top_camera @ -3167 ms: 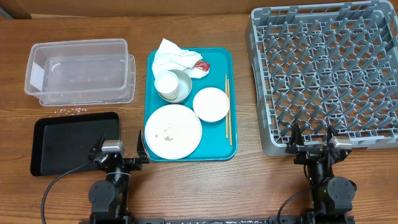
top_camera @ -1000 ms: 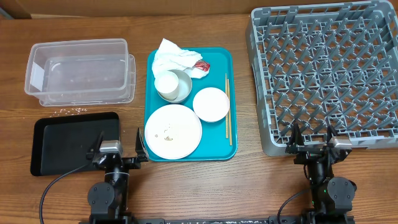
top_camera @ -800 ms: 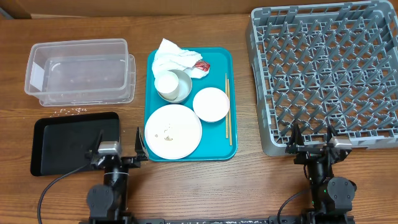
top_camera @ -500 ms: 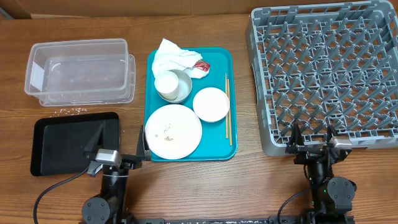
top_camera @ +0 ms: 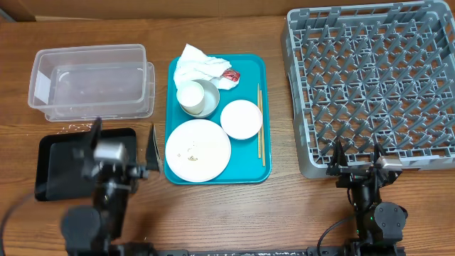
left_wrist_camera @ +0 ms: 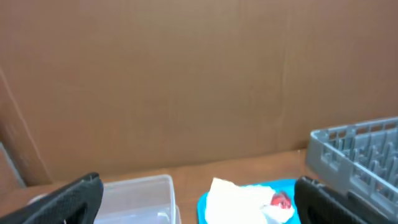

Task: Sort waste into correct bins and load items into the dishwasher
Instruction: 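Move the left gripper up over the white tissue on the teal tray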

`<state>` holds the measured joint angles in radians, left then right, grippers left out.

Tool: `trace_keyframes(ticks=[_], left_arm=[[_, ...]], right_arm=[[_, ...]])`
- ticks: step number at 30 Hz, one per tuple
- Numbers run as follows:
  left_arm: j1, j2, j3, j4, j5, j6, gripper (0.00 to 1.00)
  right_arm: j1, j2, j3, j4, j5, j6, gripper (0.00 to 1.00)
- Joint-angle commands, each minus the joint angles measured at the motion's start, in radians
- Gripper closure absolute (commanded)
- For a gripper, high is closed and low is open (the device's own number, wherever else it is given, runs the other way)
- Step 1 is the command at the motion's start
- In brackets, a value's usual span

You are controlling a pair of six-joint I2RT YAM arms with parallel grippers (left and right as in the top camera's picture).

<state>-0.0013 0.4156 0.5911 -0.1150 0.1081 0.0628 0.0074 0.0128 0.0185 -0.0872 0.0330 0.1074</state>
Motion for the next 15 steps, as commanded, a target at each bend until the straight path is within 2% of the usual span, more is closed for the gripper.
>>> trace_keyframes(ticks=[1, 4, 8, 10, 12, 15], left_arm=[[-0.006, 0.199, 0.216, -0.119, -0.014, 0.050, 0.00], [-0.006, 0.412, 0.463, -0.343, 0.022, 0.050, 0.00], [-0.006, 0.605, 0.710, -0.523, 0.089, 0.030, 0.00], [-0.006, 0.665, 0.785, -0.569, 0.168, -0.003, 0.00], [-0.006, 0.718, 0.847, -0.593, 0.256, 0.047, 0.00], [-0.006, 0.795, 0.937, -0.621, 0.231, 0.053, 0.00]], right_arm=[[0.005, -0.010, -0.010, 0.006, 0.008, -0.004, 0.00], [0.005, -0.010, -0.010, 0.006, 0.008, -0.004, 0.00], [0.005, -0.010, -0.010, 0.006, 0.008, -0.004, 0.00], [0.005, -0.010, -0.010, 0.006, 0.007, -0.004, 0.00], [0.005, -0.010, -0.010, 0.006, 0.007, -0.004, 0.00], [0.005, -0.010, -0.010, 0.006, 0.008, -0.004, 0.00]])
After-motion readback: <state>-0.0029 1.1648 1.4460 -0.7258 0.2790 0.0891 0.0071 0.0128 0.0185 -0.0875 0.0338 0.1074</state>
